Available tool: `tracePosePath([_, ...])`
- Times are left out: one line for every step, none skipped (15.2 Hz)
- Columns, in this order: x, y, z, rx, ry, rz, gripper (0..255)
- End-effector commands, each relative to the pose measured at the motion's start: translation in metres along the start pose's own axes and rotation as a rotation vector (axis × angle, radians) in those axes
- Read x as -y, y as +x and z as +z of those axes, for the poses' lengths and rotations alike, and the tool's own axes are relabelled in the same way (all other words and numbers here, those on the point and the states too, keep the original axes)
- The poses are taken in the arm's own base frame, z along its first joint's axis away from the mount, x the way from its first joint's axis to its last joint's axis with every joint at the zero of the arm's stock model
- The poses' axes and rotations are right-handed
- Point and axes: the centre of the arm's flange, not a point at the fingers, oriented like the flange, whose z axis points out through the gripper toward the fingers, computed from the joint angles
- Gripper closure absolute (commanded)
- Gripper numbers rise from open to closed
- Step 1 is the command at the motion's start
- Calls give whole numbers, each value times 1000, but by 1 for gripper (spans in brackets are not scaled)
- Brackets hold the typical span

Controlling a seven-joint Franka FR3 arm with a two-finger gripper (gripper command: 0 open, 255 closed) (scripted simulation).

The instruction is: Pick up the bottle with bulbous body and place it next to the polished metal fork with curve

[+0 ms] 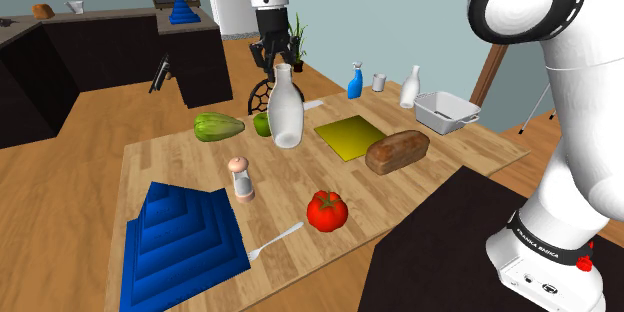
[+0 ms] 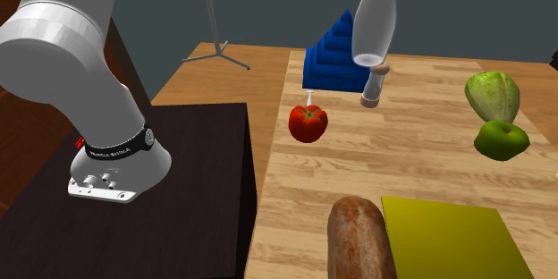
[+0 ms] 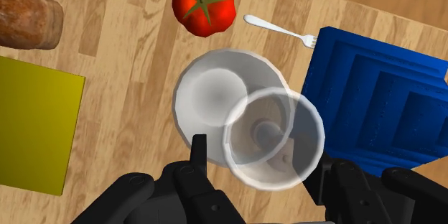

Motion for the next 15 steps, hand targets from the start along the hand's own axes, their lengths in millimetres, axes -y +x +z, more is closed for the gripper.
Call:
tracePosePath([0, 1, 10, -1, 0, 0, 255])
tracePosePath([0, 2, 15, -1, 0, 0, 255])
tracePosePath([0, 3, 20, -1, 0, 0, 255])
tracePosePath([0, 3, 25, -1, 0, 0, 255])
tracePosePath([0, 4, 31, -1, 0, 0, 255])
tracePosePath([0, 4, 36, -1, 0, 0, 255])
tracePosePath([0, 5, 41, -1, 0, 0, 255])
tracePosePath([0, 6, 46, -1, 0, 0, 255])
tracePosePath([-1, 6, 52, -1, 0, 0, 255])
tracePosePath([-1, 7, 57, -1, 0, 0, 255])
tracePosePath([-1, 7, 62, -1, 0, 0, 255])
tracePosePath([-1, 8, 67, -1, 0, 0, 255])
tracePosePath([-1, 9, 73, -1, 0, 0, 255])
tracePosePath([-1, 9, 78, -1, 0, 0, 255])
tracePosePath([-1, 10, 83, -1, 0, 0, 255])
